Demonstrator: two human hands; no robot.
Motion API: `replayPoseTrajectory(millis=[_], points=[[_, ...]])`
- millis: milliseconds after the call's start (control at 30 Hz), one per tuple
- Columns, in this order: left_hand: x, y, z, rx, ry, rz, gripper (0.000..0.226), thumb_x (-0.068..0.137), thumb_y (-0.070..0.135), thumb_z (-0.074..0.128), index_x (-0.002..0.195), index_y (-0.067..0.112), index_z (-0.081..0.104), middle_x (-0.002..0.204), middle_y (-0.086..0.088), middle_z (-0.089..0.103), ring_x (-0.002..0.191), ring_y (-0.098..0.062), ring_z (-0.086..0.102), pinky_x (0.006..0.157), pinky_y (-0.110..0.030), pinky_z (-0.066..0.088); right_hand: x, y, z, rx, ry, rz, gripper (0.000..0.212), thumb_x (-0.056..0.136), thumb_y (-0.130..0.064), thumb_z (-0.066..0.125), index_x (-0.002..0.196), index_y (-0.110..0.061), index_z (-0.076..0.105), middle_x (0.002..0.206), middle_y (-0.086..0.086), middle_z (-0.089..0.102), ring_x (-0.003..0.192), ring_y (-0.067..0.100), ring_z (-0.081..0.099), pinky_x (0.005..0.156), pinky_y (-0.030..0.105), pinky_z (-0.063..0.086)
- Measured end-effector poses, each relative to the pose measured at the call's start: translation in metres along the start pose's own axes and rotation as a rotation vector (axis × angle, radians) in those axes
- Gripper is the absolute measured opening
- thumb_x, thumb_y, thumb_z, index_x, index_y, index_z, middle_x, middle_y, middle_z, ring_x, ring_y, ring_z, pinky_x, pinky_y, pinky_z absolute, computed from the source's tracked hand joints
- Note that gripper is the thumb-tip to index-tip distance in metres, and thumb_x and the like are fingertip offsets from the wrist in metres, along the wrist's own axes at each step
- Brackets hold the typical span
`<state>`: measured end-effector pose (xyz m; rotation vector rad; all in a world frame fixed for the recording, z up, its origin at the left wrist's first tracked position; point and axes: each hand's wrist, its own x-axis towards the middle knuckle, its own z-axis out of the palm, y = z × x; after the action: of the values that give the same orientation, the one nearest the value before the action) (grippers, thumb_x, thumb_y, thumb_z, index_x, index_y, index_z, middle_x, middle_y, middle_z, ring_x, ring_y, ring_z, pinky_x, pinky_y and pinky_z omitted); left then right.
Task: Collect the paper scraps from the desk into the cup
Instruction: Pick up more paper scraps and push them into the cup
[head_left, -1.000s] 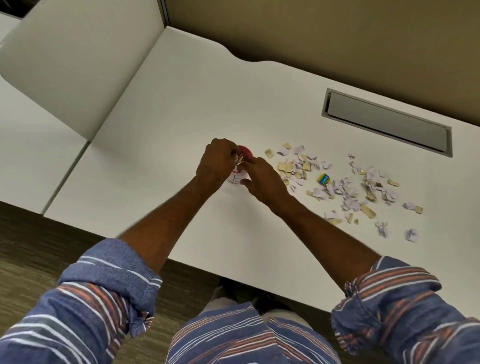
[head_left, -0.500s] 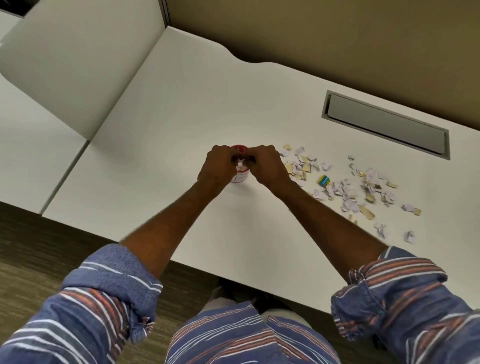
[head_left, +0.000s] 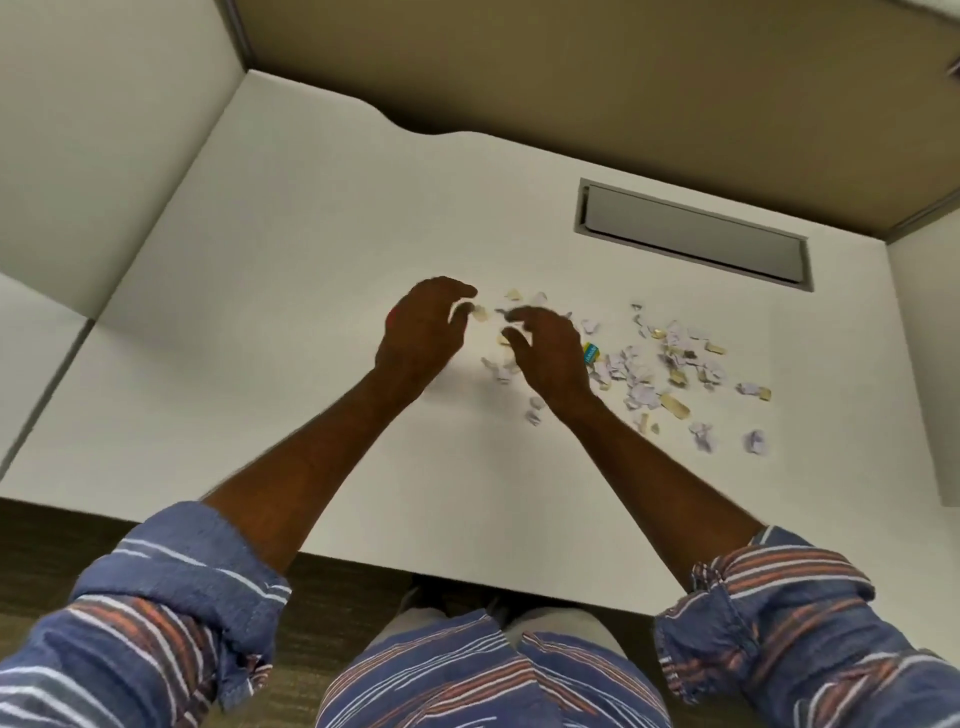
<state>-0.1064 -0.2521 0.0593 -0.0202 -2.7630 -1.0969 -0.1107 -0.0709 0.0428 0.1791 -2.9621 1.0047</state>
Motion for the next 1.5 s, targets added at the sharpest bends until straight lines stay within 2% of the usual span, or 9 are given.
replayPoseTrajectory(millis=[100,300,467,600,900,1167,1267,1400,1500], points=[[-0.009,0.036,0.04,-0.034,-0.109,0.193,0.028,0.094,0.021,0.062,0.119,0.012,0.068,0.12,-0.005,0.068,0.118,-0.021,0.059,0.103,-0.022,0.038,-0.035,0.07,-0.029,-0.074,0.01,0.102,0.031,0.094,-0.022,0.065,0.119,-0.003,0.066,0.124,0.012,0.067,0.119,0.028,0.061,0.105,0.033,0.044],[-0.035,0.085,0.143,0.106,-0.49,0.238,0.06,0.095,0.041,0.057,0.146,0.013,0.043,0.152,-0.01,0.042,0.144,-0.025,0.033,0.119,-0.033,0.025,-0.098,0.218,-0.113,-0.308,0.051,0.456,0.055,0.097,-0.032,0.06,0.142,-0.004,0.047,0.153,0.021,0.039,0.145,0.035,0.033,0.12,0.044,0.027],[-0.072,0.107,0.219,0.314,-0.636,0.103,0.081,0.094,0.059,0.044,0.157,0.017,0.012,0.165,-0.008,0.005,0.153,-0.027,0.001,0.123,-0.048,0.013,-0.128,0.296,-0.154,-0.301,-0.023,0.73,0.082,0.094,-0.047,0.058,0.156,-0.008,0.021,0.162,0.026,0.012,0.152,0.041,0.01,0.125,0.048,0.009],[-0.093,0.118,0.258,0.362,-0.619,0.072,0.094,0.092,0.064,0.042,0.157,0.016,-0.006,0.164,-0.01,-0.016,0.152,-0.031,-0.013,0.124,-0.05,0.007,-0.115,0.312,-0.143,-0.185,-0.017,0.747,0.095,0.091,-0.054,0.058,0.157,-0.006,0.008,0.163,0.026,0.003,0.15,0.045,0.007,0.124,0.052,0.012],[-0.065,0.134,0.29,0.475,-0.451,-0.028,0.086,0.094,0.058,0.045,0.157,0.017,0.003,0.165,-0.009,-0.004,0.153,-0.03,0.004,0.123,-0.049,0.014,-0.054,0.317,-0.111,-0.131,0.057,0.802,0.101,0.087,-0.073,0.044,0.158,-0.017,-0.001,0.164,0.021,-0.011,0.151,0.044,-0.011,0.121,0.063,0.001],[-0.03,0.139,0.296,0.484,-0.426,0.065,0.083,0.091,0.05,0.058,0.156,0.029,0.012,0.165,-0.012,-0.006,0.152,-0.038,-0.005,0.122,-0.054,0.016,-0.015,0.305,-0.098,-0.149,-0.061,0.535,0.099,0.088,-0.071,0.046,0.158,-0.019,-0.002,0.165,0.02,-0.006,0.153,0.04,-0.004,0.123,0.056,0.006],[-0.022,0.139,0.301,0.451,-0.488,0.062,0.074,0.093,0.047,0.056,0.155,0.032,0.019,0.165,-0.012,-0.006,0.151,-0.038,-0.007,0.122,-0.053,0.019,-0.01,0.292,-0.088,-0.247,-0.178,0.339,0.084,0.096,-0.059,0.044,0.158,-0.02,0.004,0.165,0.02,0.001,0.153,0.04,0.003,0.122,0.053,0.014],[-0.021,0.142,0.309,0.339,-0.514,0.012,0.055,0.099,0.037,0.051,0.15,0.027,0.034,0.164,-0.009,0.012,0.153,-0.029,0.006,0.115,-0.046,0.033,-0.021,0.276,-0.072,-0.279,-0.214,0.192,0.057,0.104,-0.018,0.041,0.157,-0.021,0.02,0.166,0.012,0.006,0.154,0.033,0.007,0.121,0.045,0.03],[-0.026,0.144,0.308,0.275,-0.453,0.047,0.045,0.101,0.029,0.049,0.145,0.024,0.044,0.157,-0.006,0.034,0.149,-0.026,0.023,0.11,-0.043,0.04,-0.031,0.271,-0.071,-0.137,-0.17,0.227,0.048,0.106,-0.026,0.037,0.153,-0.023,0.031,0.164,0.001,0.023,0.152,0.019,0.021,0.12,0.038,0.031]])
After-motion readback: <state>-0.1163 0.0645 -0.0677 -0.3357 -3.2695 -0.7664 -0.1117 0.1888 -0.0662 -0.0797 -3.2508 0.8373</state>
